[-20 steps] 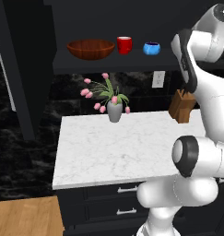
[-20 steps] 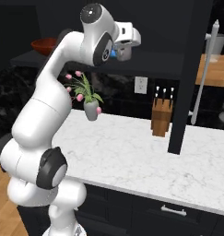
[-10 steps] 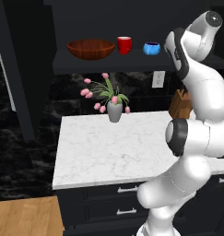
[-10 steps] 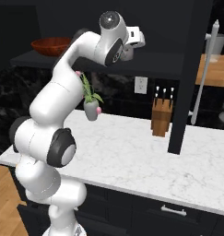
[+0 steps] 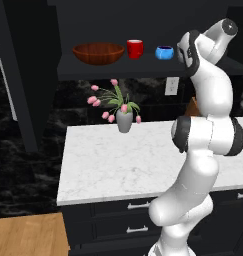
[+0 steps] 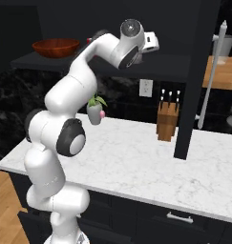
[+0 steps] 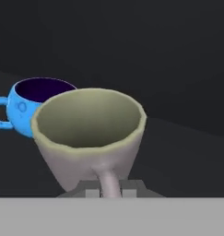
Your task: Gather all objects into one cabinet and sort the glasses and bowls to opposite sides.
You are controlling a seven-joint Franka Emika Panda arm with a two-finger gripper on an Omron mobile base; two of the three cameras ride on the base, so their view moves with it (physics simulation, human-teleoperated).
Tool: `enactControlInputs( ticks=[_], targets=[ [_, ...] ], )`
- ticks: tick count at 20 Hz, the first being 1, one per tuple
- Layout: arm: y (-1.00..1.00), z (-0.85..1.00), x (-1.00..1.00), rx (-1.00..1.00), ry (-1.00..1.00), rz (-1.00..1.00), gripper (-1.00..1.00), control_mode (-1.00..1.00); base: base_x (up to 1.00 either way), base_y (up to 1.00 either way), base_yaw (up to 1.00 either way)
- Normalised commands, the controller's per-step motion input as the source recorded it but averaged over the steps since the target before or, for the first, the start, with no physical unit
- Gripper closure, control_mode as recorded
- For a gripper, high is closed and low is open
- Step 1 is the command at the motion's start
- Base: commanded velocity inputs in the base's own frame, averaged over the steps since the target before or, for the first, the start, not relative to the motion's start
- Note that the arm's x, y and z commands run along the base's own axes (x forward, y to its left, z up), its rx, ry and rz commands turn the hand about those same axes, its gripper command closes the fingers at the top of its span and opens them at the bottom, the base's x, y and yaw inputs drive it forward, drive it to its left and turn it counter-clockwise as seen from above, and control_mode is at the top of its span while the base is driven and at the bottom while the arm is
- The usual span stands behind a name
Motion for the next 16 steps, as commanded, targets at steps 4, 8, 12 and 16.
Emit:
enactControlInputs(
  ticks=[4,8,12,16],
  targets=[
    [-0.44,-0.26,0.65,0.0,0.0,0.0,1.0,-1.0,0.0,0.0,0.0],
    [-0.26,-0.26,0.69,0.0,0.0,0.0,1.0,-1.0,0.0,0.0,0.0],
    [-0.01,-0.31,0.27,0.03,0.0,0.02,1.0,-1.0,0.0,0.0,0.0],
    [0.0,0.0,0.01,0.0,0.0,0.0,1.0,-1.0,0.0,0.0,0.0]
  ],
)
